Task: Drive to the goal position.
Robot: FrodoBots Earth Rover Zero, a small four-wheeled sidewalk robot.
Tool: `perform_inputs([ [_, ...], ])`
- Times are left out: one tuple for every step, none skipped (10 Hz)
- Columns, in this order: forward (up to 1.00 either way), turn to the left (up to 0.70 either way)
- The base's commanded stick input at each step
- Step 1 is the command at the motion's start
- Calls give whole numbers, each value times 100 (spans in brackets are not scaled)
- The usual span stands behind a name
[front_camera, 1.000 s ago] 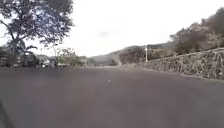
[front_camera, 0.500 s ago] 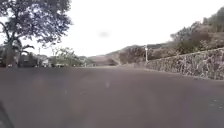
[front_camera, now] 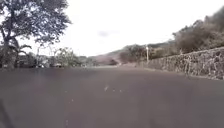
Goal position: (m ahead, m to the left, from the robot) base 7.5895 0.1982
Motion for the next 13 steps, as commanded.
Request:
perform_inputs([
  [100, 0],
  [100, 0],
  [100, 0],
  [100, 0],
  [100, 0],
  [100, 0],
  [100, 0],
  [100, 0],
  [100, 0],
  [100, 0],
  [100, 0],
  [100, 0],
  [100, 0],
])
